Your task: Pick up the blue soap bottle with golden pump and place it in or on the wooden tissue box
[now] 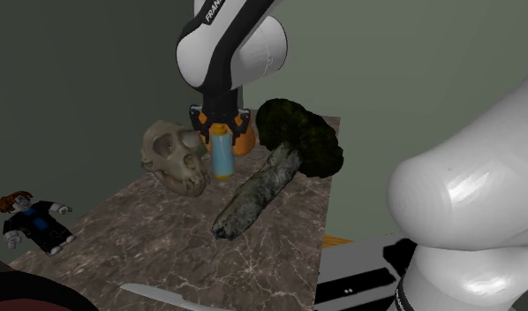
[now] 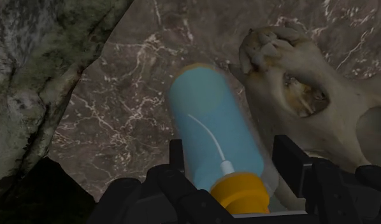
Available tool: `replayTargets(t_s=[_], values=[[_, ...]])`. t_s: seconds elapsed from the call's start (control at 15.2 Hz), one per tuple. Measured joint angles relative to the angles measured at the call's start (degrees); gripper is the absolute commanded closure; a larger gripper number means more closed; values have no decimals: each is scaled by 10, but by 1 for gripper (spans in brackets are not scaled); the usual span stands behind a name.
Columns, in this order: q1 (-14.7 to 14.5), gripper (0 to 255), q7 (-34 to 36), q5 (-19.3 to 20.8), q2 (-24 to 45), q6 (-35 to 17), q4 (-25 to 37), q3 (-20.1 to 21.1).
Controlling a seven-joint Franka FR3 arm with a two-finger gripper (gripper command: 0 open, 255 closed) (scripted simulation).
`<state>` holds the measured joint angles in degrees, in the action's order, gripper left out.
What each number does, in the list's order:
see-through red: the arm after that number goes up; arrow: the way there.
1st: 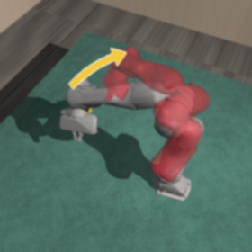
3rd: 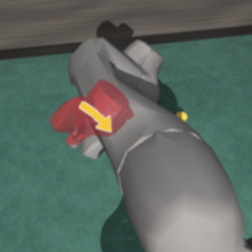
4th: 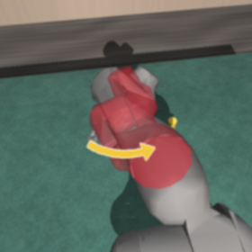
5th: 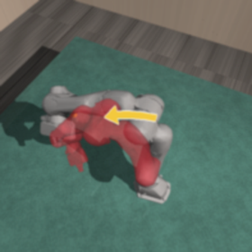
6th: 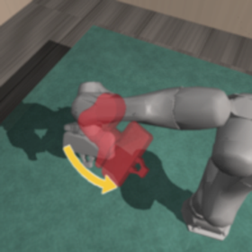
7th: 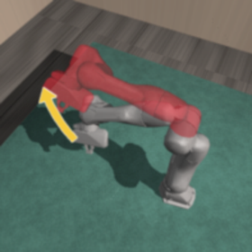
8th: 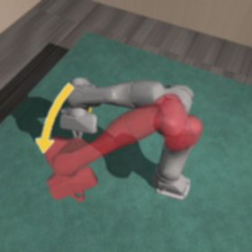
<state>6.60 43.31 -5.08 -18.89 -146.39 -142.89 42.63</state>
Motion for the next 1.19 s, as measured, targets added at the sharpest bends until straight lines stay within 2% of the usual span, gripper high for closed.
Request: replayTargets(t_s=[0.46,1.19], values=[[-16,255,-21,-20,-32,61,31,-24],[-26,255,-42,-32,-64,152,92,-54]])
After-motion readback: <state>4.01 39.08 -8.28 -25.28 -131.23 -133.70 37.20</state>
